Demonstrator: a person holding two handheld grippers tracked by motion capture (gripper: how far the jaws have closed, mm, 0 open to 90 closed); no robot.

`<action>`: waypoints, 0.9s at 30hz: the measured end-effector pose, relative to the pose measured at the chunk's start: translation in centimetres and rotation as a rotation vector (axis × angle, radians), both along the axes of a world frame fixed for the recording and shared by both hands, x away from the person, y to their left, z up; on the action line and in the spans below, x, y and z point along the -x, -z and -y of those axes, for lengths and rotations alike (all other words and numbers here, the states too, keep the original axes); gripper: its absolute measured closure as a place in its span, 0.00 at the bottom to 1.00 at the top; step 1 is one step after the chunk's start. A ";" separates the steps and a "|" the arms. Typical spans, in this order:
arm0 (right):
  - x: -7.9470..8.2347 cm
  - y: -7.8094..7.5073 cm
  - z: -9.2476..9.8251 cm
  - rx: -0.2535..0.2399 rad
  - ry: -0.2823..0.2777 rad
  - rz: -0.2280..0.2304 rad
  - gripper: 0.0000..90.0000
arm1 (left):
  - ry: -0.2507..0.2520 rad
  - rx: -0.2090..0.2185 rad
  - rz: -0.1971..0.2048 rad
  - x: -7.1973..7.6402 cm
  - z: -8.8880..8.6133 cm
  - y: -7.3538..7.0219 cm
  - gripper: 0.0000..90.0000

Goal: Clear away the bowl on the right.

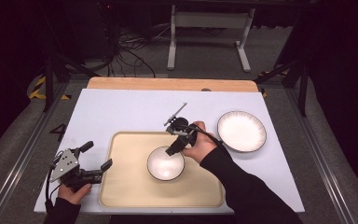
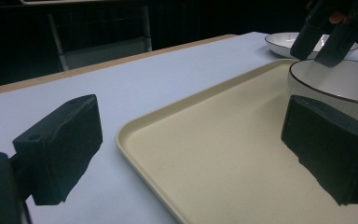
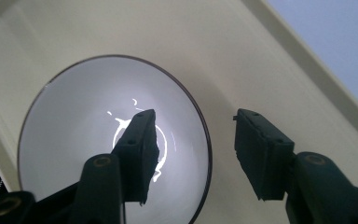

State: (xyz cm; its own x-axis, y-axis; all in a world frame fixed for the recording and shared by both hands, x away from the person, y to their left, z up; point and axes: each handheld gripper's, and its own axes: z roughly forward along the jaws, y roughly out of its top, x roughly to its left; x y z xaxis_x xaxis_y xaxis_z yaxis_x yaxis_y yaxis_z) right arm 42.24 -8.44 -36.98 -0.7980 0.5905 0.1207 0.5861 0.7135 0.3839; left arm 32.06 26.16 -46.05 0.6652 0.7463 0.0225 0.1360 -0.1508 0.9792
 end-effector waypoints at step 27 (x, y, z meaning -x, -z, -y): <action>5.5 -3.7 3.3 -0.374 -0.124 0.437 0.35 | -0.003 -0.004 0.001 0.0 0.1 0.0 0.06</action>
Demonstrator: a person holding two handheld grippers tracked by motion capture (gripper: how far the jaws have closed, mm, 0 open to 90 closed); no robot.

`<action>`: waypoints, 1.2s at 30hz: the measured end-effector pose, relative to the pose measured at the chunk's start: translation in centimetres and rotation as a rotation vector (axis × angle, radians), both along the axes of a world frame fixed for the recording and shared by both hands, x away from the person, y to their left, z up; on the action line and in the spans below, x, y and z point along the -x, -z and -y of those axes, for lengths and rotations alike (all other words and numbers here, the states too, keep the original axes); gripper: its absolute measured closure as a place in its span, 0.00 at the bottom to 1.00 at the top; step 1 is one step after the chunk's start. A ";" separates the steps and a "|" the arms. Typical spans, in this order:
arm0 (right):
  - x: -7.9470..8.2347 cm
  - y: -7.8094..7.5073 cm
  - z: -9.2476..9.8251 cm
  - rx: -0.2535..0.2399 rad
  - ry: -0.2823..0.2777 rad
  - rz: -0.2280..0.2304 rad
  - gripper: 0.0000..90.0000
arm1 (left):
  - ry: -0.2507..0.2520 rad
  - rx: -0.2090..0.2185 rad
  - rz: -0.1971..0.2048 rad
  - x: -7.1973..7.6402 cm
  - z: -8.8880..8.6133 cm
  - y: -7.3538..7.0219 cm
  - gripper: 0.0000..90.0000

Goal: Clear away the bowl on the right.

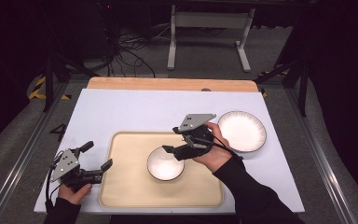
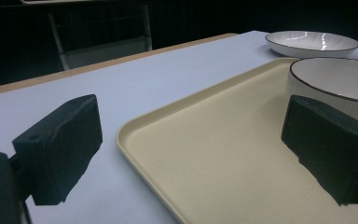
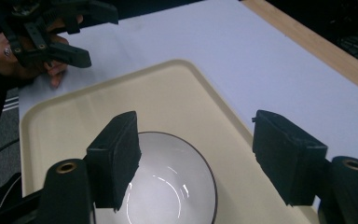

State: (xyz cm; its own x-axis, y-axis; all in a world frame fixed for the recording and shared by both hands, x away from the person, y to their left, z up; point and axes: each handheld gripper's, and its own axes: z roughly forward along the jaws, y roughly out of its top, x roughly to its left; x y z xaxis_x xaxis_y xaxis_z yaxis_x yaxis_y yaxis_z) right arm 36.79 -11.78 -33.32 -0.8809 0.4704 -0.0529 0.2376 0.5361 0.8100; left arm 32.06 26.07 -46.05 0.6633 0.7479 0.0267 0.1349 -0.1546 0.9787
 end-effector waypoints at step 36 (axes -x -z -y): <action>2.3 1.5 11.0 -0.256 0.158 0.215 0.09 | 0.000 0.002 -0.001 0.0 0.0 0.0 0.06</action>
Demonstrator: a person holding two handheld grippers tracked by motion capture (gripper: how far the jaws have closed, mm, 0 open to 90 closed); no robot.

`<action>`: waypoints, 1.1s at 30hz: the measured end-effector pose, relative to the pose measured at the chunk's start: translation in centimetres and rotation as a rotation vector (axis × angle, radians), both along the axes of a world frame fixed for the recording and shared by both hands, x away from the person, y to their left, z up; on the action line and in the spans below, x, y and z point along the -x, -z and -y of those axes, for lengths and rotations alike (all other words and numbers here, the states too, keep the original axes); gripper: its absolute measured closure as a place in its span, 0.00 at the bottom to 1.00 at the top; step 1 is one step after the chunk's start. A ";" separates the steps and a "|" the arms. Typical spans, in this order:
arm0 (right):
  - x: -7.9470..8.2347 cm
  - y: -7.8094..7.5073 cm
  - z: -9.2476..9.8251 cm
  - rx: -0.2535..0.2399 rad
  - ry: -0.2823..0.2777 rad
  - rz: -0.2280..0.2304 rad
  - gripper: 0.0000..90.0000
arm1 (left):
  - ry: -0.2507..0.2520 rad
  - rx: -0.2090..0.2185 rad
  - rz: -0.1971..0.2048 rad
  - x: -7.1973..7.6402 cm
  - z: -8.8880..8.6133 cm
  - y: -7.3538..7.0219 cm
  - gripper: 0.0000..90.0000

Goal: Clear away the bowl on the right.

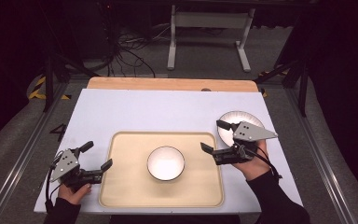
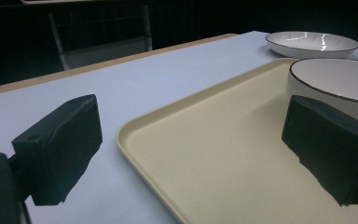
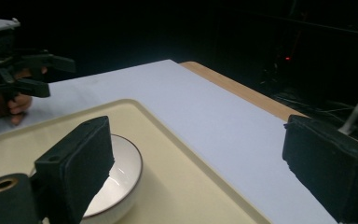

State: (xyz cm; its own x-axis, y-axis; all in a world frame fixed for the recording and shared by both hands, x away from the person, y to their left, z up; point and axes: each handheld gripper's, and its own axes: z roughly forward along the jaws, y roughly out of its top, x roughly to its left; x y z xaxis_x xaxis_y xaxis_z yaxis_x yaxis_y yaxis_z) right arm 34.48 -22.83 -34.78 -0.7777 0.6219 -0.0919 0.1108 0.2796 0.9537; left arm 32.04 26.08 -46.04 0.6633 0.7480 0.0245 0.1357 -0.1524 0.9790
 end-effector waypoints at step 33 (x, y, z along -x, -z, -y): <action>1.6 6.4 6.4 0.021 0.151 0.063 0.08 | 0.040 0.038 -0.014 0.0 -0.5 0.0 0.05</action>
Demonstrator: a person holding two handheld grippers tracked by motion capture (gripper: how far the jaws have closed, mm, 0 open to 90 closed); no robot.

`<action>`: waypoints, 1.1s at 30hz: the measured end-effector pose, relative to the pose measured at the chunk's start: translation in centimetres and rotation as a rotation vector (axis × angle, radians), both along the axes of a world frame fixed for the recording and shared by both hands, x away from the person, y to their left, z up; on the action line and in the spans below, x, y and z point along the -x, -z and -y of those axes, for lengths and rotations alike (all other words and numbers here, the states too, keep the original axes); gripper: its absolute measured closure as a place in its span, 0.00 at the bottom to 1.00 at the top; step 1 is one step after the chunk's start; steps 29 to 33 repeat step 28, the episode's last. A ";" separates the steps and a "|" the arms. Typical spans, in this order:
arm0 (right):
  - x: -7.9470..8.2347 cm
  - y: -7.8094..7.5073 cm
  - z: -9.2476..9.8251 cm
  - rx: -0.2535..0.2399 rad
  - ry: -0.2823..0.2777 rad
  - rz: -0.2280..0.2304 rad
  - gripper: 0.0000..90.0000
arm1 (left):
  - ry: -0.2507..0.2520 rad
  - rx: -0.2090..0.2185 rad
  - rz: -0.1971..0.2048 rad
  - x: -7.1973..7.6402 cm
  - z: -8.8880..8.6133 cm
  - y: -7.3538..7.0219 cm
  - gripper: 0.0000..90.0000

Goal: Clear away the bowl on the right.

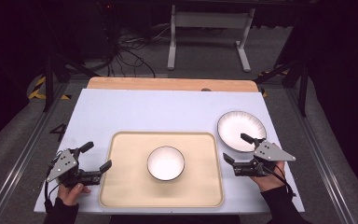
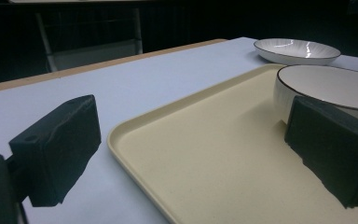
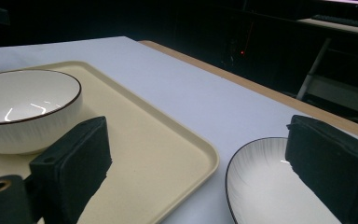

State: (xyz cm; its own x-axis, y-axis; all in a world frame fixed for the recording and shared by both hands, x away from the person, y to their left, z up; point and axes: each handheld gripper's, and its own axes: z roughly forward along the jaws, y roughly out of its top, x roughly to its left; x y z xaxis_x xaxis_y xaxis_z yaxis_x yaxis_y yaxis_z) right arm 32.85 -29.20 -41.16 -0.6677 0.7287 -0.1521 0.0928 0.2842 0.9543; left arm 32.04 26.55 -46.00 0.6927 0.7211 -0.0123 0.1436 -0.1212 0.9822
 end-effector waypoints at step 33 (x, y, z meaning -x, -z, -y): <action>0.2 2.6 -0.5 0.050 0.036 -0.024 0.04 | 0.038 0.033 -0.015 -0.1 -0.3 0.0 0.03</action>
